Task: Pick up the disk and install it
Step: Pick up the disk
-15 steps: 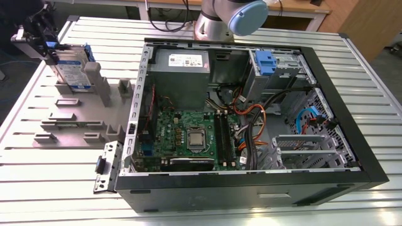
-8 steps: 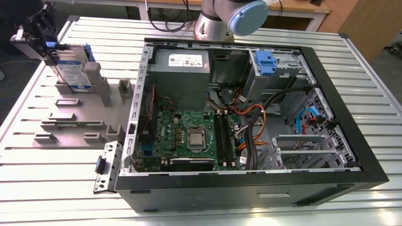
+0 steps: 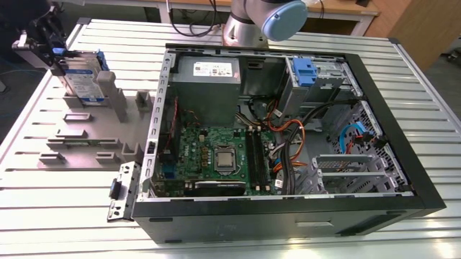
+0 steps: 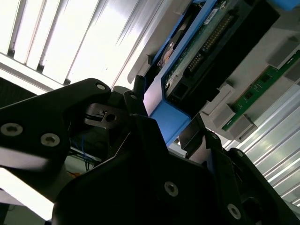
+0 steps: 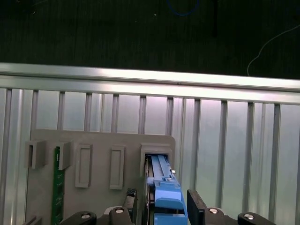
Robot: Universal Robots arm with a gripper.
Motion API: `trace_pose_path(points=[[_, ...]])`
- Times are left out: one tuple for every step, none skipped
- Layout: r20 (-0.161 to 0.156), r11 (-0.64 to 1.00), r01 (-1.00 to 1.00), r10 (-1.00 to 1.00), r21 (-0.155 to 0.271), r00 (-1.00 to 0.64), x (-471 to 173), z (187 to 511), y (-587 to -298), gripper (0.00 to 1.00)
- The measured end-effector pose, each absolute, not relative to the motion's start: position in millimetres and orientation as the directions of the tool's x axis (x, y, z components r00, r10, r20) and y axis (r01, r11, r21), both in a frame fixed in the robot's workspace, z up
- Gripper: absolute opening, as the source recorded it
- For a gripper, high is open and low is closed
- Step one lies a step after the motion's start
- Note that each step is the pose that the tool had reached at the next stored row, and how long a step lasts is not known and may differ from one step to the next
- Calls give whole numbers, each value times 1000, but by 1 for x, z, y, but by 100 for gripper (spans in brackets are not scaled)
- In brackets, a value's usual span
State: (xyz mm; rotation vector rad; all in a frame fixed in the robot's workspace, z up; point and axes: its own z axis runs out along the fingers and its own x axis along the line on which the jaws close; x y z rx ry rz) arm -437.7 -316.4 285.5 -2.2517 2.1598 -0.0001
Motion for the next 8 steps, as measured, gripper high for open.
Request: trace_pose_path(points=[[-15,-42,-999,-999,-15,42,-438,286,-316,54],[-15,-41,-999,-999,-15,42,-438,286,-316,54],[-15,-42,-999,-999,-15,42,-438,286,-316,54],[-15,-42,-999,-999,-15,42,-438,286,-316,54],[-15,-42,-999,-999,-15,42,-438,286,-316,54],[-15,-42,-999,-999,-15,42,-438,286,-316,54],[-15,-41,-999,-999,-15,42,-438,286,-316,54],[-15,-41,-999,-999,-15,42,-438,286,-316,54]])
